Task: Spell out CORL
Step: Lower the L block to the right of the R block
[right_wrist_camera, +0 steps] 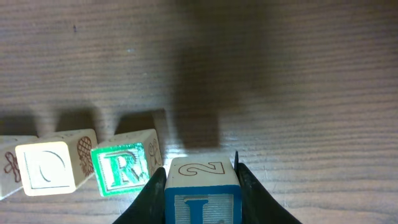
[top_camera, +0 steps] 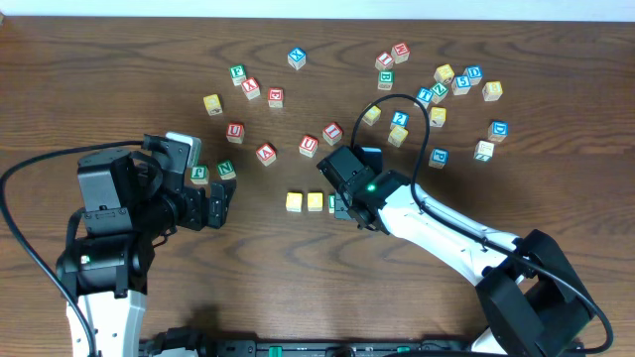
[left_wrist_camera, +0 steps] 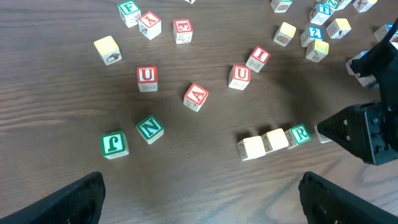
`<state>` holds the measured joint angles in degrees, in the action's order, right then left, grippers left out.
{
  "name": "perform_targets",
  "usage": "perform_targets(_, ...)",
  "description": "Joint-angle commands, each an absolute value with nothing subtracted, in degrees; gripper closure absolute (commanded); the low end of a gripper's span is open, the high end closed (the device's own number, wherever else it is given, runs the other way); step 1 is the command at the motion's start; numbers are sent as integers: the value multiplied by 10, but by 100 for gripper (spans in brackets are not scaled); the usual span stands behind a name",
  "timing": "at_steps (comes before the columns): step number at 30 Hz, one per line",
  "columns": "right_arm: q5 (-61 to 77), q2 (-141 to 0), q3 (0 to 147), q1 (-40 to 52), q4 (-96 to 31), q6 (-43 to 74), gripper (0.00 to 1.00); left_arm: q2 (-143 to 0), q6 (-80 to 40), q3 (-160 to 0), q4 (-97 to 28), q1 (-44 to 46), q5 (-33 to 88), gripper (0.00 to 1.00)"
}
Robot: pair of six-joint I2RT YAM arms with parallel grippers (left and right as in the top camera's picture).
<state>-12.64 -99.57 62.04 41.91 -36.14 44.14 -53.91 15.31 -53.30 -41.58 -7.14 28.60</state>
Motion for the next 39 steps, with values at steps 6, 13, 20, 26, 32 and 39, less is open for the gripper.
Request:
perform_targets(6, -147, -1034, 617, 421, -342, 449, 95, -539, 163, -547, -416, -73, 293, 2)
perform_targets(13, -151, -1042, 617, 420, -338, 445, 94, -539, 162, -547, -416, -73, 294, 2)
perform_targets(20, -165, -1042, 617, 420, -323, 427, 95, -539, 162, -547, -416, -73, 293, 2)
perform_targets(26, -166, -1043, 617, 420, -323, 426, 95, -539, 163, -547, -416, -73, 294, 2)
perform_targets(32, -166, -1058, 617, 420, -323, 426, 94, -539, 162, -547, -416, -73, 293, 2)
perform_targets(39, -161, -1060, 617, 420, -324, 426, 95, -539, 162, -547, -416, -73, 293, 2)
